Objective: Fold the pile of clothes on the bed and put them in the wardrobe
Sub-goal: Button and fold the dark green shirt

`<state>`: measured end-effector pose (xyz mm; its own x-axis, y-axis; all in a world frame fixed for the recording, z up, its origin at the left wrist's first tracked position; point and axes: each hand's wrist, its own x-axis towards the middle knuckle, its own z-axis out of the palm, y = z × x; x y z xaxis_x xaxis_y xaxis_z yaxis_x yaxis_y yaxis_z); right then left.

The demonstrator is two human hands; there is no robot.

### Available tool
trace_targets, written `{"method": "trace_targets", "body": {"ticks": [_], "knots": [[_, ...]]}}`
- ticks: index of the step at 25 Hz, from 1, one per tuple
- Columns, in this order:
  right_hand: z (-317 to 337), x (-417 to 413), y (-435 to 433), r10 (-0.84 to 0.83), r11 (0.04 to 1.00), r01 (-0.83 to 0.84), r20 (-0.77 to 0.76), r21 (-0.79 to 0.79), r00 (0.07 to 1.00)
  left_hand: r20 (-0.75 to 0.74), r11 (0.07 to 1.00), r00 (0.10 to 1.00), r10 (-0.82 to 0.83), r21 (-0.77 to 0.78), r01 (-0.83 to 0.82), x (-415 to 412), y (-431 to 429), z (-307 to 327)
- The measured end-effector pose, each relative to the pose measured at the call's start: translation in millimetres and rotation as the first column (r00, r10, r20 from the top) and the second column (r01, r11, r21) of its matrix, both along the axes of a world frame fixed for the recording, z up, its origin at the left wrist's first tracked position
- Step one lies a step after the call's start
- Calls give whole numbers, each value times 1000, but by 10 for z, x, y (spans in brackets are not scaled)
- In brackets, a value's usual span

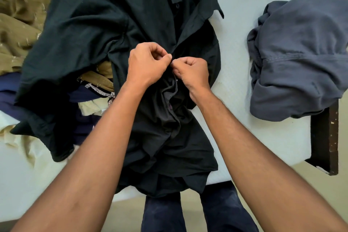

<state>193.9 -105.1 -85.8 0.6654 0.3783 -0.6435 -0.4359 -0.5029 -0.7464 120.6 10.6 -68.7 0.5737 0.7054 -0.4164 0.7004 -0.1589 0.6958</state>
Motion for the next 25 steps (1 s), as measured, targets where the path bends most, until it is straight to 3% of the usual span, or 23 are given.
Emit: {"method": "trace_targets", "body": {"ticks": [3,5,8,9,11,14,17,21,23,25], "knots": [[106,71,85,282,948,-265,81,-174,956,63,952,986,-156,275,133,146,9,95],[145,158,132,418,883,-382,82,-274,905,-98,877,946,-308,355,323,328,54,91],[100,243,126,441,877,-424,30,-224,897,-335,831,873,-353,317,458,534,153,-21],[77,258,110,389,908,-381,11,-175,921,-359,832,867,-344,311,459,553,165,-78],[43,308,58,136,988,-141,-71,-62,988,-293,891,905,-309,244,383,518,167,-153],[39,434,44,-243,963,267,-287,45,926,-89,980,977,-195,25,198,384,187,-160],[-36,470,185,-221,975,221,-173,-17,960,-7,988,988,-153,-10,152,294,232,-129],[-44,482,390,-142,988,142,4,-61,990,27,998,1000,5,64,-7,338,320,-130],[-2,588,337,-275,961,276,35,-30,961,-57,972,998,28,235,-14,370,373,-119],[48,709,179,-436,900,435,60,33,898,-209,931,977,-40,349,112,423,385,-105]]}}
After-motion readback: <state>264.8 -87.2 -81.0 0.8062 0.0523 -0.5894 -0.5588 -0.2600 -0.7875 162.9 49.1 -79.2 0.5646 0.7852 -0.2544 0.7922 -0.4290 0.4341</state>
